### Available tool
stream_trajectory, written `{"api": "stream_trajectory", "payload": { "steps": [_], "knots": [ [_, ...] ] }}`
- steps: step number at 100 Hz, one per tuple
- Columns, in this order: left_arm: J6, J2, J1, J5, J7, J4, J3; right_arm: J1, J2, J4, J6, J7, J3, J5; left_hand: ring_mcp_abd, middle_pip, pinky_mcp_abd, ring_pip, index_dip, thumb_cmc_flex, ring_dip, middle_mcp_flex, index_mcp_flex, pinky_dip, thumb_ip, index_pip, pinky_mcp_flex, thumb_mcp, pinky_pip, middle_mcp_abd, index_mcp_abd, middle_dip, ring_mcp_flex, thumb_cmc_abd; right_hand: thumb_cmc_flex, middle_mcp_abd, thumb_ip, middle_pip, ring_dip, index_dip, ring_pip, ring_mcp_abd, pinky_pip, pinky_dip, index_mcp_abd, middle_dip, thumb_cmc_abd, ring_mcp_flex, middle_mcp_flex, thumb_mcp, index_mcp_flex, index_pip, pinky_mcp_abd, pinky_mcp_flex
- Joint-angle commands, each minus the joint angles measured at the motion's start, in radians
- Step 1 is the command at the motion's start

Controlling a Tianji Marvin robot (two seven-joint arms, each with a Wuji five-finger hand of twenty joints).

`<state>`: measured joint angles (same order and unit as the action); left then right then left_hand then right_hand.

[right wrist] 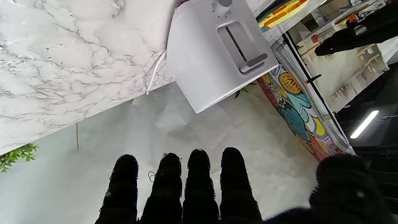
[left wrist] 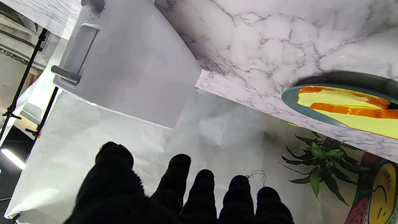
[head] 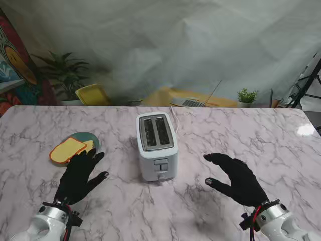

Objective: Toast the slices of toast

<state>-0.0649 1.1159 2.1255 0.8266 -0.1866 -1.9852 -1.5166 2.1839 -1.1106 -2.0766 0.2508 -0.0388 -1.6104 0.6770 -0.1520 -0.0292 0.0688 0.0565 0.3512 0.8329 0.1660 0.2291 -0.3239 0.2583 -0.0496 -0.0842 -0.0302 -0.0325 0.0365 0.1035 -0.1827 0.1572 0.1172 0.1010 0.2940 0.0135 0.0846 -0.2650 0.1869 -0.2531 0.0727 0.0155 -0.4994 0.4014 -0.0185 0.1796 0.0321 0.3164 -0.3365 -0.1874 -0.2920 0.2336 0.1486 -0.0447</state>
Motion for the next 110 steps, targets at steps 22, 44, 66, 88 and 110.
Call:
{"api": "stream_trajectory", "payload": {
  "steps": [22,44,66,88,110],
  "knots": [
    [0.006,0.003,0.005,-0.002,0.011,-0.002,0.003,0.005,-0.001,0.001,0.000,-0.005,0.003,0.002,0.026,-0.012,0.000,0.009,0.009,0.022,0.009,0.013,-0.023,0.015,0.025,0.000,-0.013,-0.004,0.000,-0.024,0.017,0.008,0.005,0.024,0.036,-0.008,-0.021,0.002,-0.024,0.019,-0.004,0.023,-0.013,-0.011,0.001,0.001,-0.037,0.018,-0.008,0.043,-0.007,0.012,0.001,0.001],
    [0.002,0.003,0.004,-0.001,0.007,-0.001,0.003,0.007,-0.001,-0.002,-0.001,-0.001,0.001,0.003,0.025,-0.011,-0.012,0.009,0.009,0.022,0.009,0.009,-0.021,0.015,0.025,0.000,-0.012,-0.005,0.000,-0.024,0.017,0.008,0.001,0.016,0.040,-0.007,-0.022,0.002,-0.024,0.021,-0.004,0.024,-0.015,-0.013,0.001,0.001,-0.037,0.019,-0.009,0.050,-0.008,0.014,0.001,0.001],
    [-0.012,-0.002,0.005,0.053,0.009,-0.005,-0.020,0.014,-0.002,-0.005,0.006,-0.008,-0.006,0.005,0.056,-0.015,-0.071,0.007,0.007,-0.026,-0.003,0.000,-0.003,0.002,0.026,0.007,-0.003,-0.007,-0.008,-0.020,0.000,0.009,-0.008,-0.036,0.043,-0.007,-0.023,0.002,-0.024,0.022,-0.004,0.024,-0.017,-0.015,0.001,0.001,-0.039,0.019,-0.009,0.057,-0.007,0.014,0.001,0.000],
    [-0.110,-0.012,0.012,0.172,0.010,0.021,-0.164,0.018,-0.005,0.000,0.007,-0.017,-0.013,0.003,0.056,-0.019,-0.118,0.028,-0.001,-0.136,-0.004,-0.032,0.040,-0.009,0.003,0.023,0.023,-0.023,-0.005,-0.011,-0.027,0.010,-0.024,-0.098,0.049,-0.007,-0.024,0.001,-0.024,0.024,-0.003,0.022,-0.019,-0.016,0.000,0.002,-0.037,0.021,-0.013,0.063,-0.011,0.016,0.002,0.000],
    [-0.204,-0.026,-0.008,0.216,0.083,0.088,-0.311,0.011,-0.002,0.000,0.000,0.000,-0.006,-0.003,0.072,0.017,-0.173,0.020,-0.023,-0.159,-0.040,-0.118,0.160,-0.043,0.003,0.069,0.033,0.005,-0.019,0.026,-0.088,-0.011,-0.052,-0.190,0.051,-0.008,-0.025,0.003,-0.025,0.026,-0.004,0.025,-0.019,-0.018,0.002,0.001,-0.041,0.018,-0.009,0.069,-0.007,0.016,0.000,0.002]
  ]
}}
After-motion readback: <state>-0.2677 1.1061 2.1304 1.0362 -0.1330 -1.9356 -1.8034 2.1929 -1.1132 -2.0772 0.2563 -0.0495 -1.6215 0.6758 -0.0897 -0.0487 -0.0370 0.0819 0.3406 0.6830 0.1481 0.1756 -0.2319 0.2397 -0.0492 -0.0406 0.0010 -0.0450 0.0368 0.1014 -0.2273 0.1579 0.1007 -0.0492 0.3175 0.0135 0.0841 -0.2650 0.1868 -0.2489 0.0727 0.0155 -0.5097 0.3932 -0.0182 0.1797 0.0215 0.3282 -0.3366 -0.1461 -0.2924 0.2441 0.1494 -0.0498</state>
